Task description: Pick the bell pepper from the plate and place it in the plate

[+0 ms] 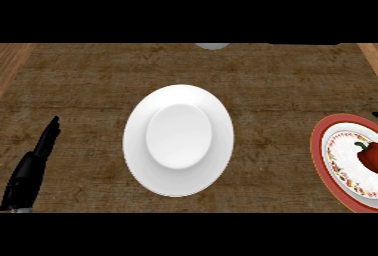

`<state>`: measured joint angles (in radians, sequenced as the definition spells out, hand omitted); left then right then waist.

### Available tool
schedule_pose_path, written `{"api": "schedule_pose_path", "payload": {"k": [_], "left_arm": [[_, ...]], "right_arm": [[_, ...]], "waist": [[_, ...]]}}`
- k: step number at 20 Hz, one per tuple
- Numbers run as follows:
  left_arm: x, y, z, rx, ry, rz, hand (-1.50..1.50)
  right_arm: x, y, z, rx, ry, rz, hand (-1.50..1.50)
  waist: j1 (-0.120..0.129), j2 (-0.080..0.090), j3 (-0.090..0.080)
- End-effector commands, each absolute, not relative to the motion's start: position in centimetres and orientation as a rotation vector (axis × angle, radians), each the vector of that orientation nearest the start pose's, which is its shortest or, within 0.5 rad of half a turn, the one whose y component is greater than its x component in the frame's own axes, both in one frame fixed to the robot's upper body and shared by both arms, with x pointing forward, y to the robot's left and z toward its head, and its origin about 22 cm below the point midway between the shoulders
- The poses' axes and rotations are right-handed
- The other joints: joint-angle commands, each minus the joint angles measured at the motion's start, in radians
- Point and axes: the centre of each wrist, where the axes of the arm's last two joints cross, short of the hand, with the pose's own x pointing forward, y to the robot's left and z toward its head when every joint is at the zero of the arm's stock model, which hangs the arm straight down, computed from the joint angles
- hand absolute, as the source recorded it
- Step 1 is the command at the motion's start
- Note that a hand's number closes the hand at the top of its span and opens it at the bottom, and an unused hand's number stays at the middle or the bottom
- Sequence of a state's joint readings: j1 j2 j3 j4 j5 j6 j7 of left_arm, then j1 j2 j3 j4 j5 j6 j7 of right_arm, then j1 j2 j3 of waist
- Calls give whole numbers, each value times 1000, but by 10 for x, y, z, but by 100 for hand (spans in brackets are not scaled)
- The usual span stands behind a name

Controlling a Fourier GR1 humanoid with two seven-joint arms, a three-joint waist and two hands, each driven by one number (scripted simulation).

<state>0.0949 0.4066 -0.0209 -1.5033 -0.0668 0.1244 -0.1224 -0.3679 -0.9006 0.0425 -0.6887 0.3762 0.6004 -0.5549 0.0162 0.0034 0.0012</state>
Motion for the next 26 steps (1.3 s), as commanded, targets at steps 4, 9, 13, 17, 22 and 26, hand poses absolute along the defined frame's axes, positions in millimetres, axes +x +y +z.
{"api": "schedule_pose_path", "payload": {"k": [4, 9, 13, 17, 22, 26], "left_arm": [[220, 326, 7, 457, -1527, -287, 0], [219, 339, -5, 468, -1517, -290, 0], [231, 353, -6, 470, -1522, -303, 0], [217, 321, 6, 473, -1527, -300, 0], [227, 335, 7, 448, -1518, -299, 0], [217, 343, 4, 460, -1521, -302, 0]], "right_arm": [[286, -503, 57, -152, -1067, 1045, -150], [281, -512, 45, -169, -1049, 1049, -150], [276, -507, 30, -145, -1066, 1054, -150], [290, -498, 29, -117, -1161, 986, 150], [303, -488, 29, -128, -1186, 1013, 150], [304, -489, 25, -171, -1185, 993, 150]], "waist": [[-5, -2, 0], [-4, 0, 0], [-11, -1, -1], [2, -3, 1], [-2, 0, 0], [2, 0, 0]]}}
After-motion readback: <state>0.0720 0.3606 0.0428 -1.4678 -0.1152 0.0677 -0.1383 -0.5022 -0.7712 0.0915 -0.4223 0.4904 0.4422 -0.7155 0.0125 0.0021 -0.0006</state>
